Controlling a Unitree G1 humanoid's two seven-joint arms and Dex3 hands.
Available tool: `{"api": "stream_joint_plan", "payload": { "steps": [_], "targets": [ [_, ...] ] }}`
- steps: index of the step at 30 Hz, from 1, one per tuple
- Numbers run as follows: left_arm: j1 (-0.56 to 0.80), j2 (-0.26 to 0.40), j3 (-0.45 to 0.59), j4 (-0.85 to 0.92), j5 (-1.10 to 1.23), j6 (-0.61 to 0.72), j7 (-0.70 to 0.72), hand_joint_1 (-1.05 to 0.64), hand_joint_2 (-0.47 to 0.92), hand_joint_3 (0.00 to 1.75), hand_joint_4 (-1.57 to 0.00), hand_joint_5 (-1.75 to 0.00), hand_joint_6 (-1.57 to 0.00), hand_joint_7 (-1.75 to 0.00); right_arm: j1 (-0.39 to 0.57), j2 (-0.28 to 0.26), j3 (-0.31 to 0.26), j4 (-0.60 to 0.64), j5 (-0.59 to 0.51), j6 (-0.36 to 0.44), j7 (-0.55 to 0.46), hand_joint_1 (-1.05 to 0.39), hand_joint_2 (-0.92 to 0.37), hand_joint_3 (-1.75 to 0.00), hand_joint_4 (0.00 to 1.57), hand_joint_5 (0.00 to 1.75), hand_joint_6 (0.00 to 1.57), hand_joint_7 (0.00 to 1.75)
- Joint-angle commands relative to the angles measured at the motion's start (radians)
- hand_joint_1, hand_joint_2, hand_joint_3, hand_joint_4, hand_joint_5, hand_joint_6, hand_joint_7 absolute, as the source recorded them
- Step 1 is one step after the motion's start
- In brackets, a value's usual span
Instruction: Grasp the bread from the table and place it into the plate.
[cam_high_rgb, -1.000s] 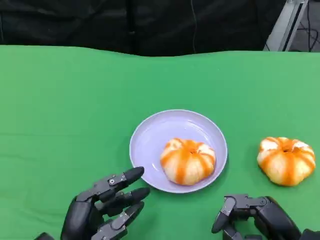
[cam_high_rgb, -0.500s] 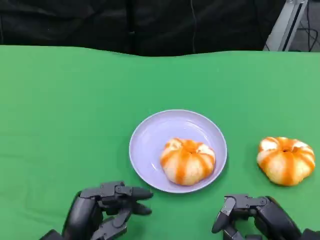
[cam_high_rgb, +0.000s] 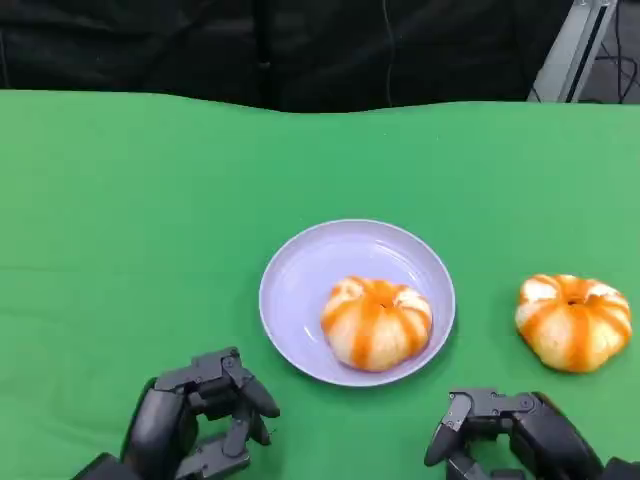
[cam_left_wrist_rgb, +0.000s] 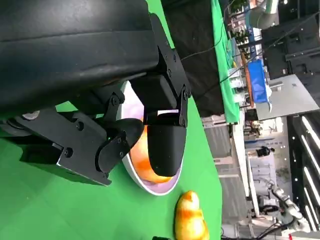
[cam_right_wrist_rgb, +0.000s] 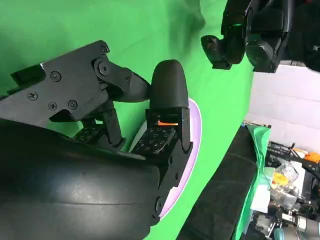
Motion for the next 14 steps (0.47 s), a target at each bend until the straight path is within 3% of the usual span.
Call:
{"api": "stream_joint_plan", "payload": {
  "steps": [1,14],
  "targets": [
    [-0.009,0.014,0.004,0.018,-0.004,-0.025,0.012,-0.05,0.53,1.18,-0.87,-1.59,-0.91,-1.34,0.001,-0.019,-0.01,-0.011,0.022,0.006,0.01,-0.13,-0.67,-0.86,0.81,1.46,0.86,1.11],
    [-0.004,0.01,-0.002,0.018,-0.007,-0.027,0.014,-0.06,0.51,1.19,-0.87,-1.57,-0.91,-1.32,-0.001,-0.024,-0.012,-0.003,0.023,-0.008,0.006,-0.14,-0.68,-0.85,0.81,1.46,0.84,1.11]
  ]
}}
